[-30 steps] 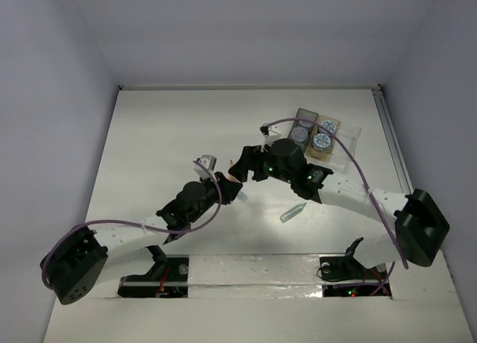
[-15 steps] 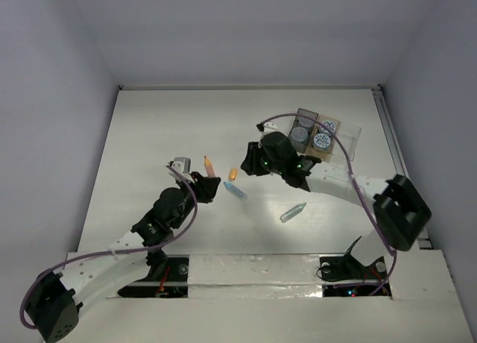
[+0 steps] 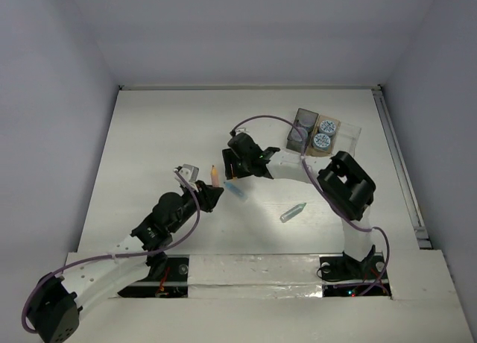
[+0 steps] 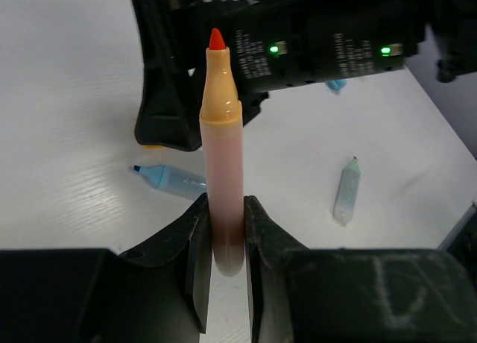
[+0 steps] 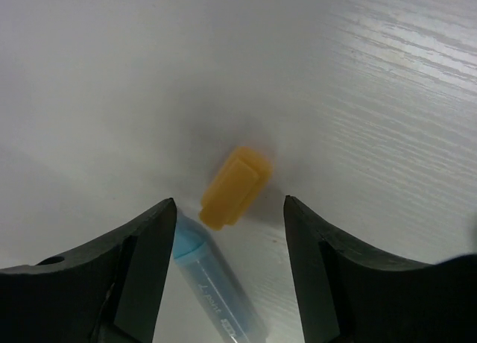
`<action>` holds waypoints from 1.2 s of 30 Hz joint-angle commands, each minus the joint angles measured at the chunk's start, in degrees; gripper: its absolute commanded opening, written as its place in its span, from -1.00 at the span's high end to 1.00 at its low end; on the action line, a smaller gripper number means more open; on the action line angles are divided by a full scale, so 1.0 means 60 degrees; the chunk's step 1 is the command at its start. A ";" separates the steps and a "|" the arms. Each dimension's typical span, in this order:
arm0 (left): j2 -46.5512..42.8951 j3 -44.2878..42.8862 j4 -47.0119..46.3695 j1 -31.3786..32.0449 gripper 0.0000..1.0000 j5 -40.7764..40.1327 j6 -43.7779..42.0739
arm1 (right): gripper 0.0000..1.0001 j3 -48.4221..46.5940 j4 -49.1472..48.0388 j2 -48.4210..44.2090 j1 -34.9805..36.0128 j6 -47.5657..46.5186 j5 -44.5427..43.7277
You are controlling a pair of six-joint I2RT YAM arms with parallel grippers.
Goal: Sort the stationery into containers
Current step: Close the pen cap on the pen.
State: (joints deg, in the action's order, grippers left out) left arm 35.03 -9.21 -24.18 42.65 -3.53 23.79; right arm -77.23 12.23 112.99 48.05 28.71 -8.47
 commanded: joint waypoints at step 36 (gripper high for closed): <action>0.1821 -0.0515 -0.2297 -0.0034 1.00 0.1862 0.0356 | 0.83 0.2808 -0.4159 -0.5029 0.0180 0.0312 -0.1489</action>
State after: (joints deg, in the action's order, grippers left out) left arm 44.27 -9.21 -32.21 42.65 5.45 25.06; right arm -61.93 -1.17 88.60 48.51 28.97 -15.57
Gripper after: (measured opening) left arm 0.149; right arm 0.333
